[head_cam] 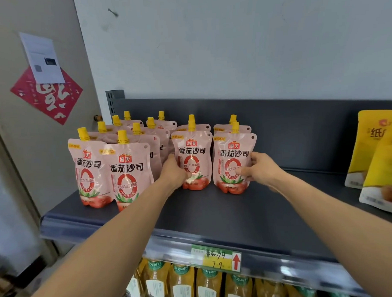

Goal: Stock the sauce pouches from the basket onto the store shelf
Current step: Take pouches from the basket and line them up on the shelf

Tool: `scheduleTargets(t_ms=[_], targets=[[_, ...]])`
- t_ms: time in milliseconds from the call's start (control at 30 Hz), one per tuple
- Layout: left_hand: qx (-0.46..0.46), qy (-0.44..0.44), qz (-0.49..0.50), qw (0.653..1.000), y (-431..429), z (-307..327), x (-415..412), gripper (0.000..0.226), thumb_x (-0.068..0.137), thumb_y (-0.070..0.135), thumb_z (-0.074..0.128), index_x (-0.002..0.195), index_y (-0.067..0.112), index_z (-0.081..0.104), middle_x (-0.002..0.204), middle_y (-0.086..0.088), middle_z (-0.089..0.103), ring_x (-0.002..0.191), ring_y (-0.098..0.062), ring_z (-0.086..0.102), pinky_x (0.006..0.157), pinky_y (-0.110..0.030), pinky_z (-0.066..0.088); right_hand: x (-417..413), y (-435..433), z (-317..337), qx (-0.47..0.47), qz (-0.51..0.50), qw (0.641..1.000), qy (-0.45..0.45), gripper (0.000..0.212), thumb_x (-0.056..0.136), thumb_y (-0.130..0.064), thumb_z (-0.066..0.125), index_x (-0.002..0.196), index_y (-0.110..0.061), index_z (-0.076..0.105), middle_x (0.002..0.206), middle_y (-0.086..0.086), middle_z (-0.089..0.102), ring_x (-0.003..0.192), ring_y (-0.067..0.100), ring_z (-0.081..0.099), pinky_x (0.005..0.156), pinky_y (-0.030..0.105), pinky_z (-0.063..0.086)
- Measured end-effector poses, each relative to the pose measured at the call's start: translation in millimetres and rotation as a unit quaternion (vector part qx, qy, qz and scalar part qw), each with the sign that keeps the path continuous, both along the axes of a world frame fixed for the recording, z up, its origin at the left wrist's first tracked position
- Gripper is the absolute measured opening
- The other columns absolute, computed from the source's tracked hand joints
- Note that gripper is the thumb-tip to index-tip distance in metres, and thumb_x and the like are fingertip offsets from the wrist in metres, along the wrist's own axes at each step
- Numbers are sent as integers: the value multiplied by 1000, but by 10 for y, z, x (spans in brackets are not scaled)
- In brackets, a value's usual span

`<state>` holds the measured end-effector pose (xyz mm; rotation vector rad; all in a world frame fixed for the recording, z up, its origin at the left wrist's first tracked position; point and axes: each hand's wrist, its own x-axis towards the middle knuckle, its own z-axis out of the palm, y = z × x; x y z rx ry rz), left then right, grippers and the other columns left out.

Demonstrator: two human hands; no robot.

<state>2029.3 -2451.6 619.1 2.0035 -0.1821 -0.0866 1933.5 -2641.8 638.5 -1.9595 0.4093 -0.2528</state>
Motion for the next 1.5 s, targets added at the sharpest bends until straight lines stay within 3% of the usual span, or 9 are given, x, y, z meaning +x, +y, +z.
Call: scheduleTargets(t_ms=[367, 600, 767, 933, 1033, 1133, 1233, 1400, 1500], targets=[[-3, 20, -18, 1000, 23, 11, 41, 58, 83, -7, 58, 135, 10, 36, 140, -9, 47, 132, -29, 43, 101, -40, 44, 27, 144, -99, -36, -70, 997, -10, 45, 83, -6, 68, 123, -8, 49, 126, 8, 61, 113, 26, 60, 94, 41, 52], [-19, 25, -12, 999, 74, 32, -184, 59, 85, 0, 60, 136, 0, 31, 142, -12, 44, 130, -28, 44, 104, -37, 41, -201, 282, -68, -128, -140, 982, -11, 62, 85, -12, 65, 139, -4, 35, 135, 11, 52, 120, 25, 53, 85, 28, 41], [-23, -23, -59, 998, 86, -9, -460, 68, 77, 9, 73, 133, 4, 36, 135, -10, 50, 123, -26, 50, 102, -35, 43, -498, 495, -39, -198, -148, 967, -59, 44, 89, -15, 61, 130, -5, 47, 131, 10, 56, 116, 21, 54, 83, 23, 38], [13, -103, -158, 982, 209, 19, -969, 39, 87, 7, 59, 124, 6, 47, 109, -4, 55, 98, -15, 51, 80, -22, 42, -991, 740, -124, -243, -101, 960, -92, 27, 90, -19, 61, 115, -11, 62, 114, 4, 66, 99, 13, 58, 82, 20, 41], [23, -122, -216, 968, 326, 25, -1337, 30, 85, 5, 60, 115, 6, 57, 98, -2, 59, 89, -11, 53, 68, -11, 40, -1378, 898, -173, -258, -56, 960, -96, 16, 89, -20, 62, 103, -15, 68, 98, -2, 67, 88, 8, 58, 70, 9, 41], [55, -119, -280, 951, 477, -64, -1692, 25, 83, 6, 64, 108, 8, 62, 90, -1, 62, 81, -9, 57, 69, -11, 45, -1788, 1011, -311, -269, 25, 961, -55, 15, 89, -22, 62, 101, -16, 69, 92, -5, 67, 84, 7, 60, 73, 11, 44], [111, -67, -331, 935, 566, -433, -2009, 24, 81, 8, 68, 104, 10, 64, 93, -4, 63, 83, -13, 59, 75, -23, 49, -2138, 1037, -720, -284, 100, 952, 47, 16, 89, -22, 61, 100, -15, 70, 91, -1, 68, 82, 13, 60, 68, 20, 44], [250, 60, -367, 894, 608, -1407, -2465, 28, 84, 9, 64, 112, 6, 63, 94, -3, 63, 89, -15, 56, 59, -9, 42, -2554, 950, -1711, -249, 168, 937, 181, 19, 90, -16, 60, 104, -7, 69, 106, 8, 69, 95, 18, 61, 76, 22, 41], [293, 127, -339, 885, 705, -1964, -2667, 28, 87, 7, 59, 114, 5, 64, 109, -7, 64, 105, -21, 59, 75, -18, 43, -2713, 945, -2259, -243, 204, 916, 247, 21, 91, -14, 58, 107, -4, 68, 112, 9, 67, 104, 20, 60, 77, 19, 36]])
